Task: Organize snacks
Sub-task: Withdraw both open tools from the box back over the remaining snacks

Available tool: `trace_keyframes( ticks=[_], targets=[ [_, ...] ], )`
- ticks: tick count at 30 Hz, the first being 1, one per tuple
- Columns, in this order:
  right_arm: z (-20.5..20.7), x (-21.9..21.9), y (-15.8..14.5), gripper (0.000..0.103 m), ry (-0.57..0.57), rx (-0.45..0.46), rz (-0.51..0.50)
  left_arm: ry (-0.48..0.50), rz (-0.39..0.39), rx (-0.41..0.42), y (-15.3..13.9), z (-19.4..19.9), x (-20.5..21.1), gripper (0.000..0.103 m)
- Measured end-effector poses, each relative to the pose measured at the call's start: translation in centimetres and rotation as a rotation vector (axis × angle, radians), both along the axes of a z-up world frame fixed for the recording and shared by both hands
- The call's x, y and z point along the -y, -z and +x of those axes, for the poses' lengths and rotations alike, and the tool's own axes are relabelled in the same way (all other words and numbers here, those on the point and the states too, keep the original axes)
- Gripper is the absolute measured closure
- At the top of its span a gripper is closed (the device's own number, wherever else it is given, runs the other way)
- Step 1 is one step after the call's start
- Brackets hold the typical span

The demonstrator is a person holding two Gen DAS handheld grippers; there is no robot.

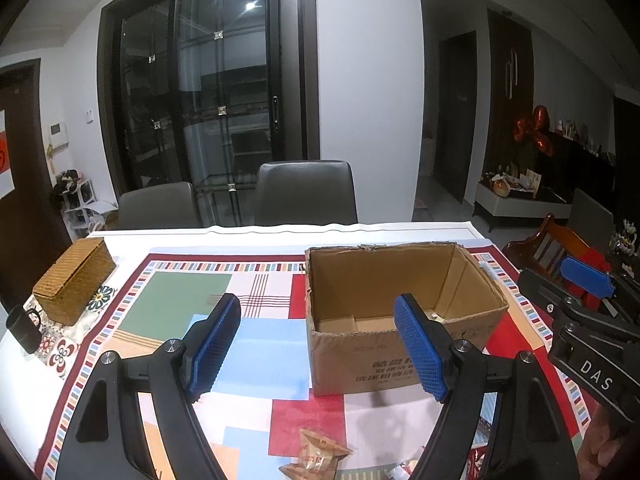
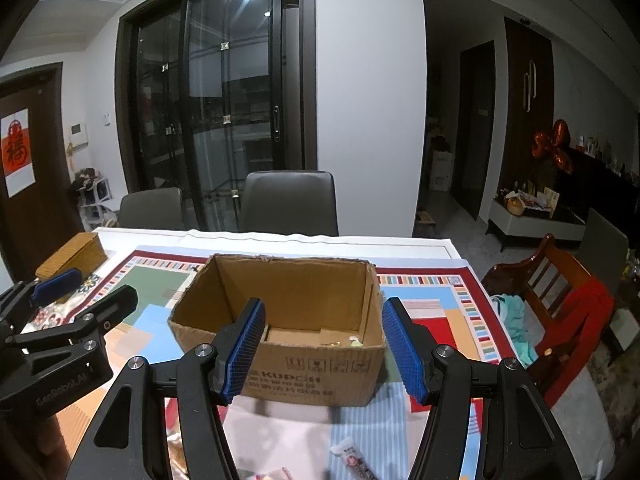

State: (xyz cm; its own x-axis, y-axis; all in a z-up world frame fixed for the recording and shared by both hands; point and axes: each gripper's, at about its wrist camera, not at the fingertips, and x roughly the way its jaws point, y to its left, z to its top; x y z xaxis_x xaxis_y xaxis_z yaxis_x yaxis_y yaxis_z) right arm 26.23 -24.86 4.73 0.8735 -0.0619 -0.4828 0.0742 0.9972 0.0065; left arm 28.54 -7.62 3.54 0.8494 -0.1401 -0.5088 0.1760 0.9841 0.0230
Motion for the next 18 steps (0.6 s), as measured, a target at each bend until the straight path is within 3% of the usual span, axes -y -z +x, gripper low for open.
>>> trace_keyframes(
  ticks=[18],
  targets=[
    [-2.9, -0.5, 0.7, 0.041, -0.001, -0.004, -0.008, -0.013, 0.003, 0.004, 0.2, -2.5, -1.2, 0.022]
  ],
)
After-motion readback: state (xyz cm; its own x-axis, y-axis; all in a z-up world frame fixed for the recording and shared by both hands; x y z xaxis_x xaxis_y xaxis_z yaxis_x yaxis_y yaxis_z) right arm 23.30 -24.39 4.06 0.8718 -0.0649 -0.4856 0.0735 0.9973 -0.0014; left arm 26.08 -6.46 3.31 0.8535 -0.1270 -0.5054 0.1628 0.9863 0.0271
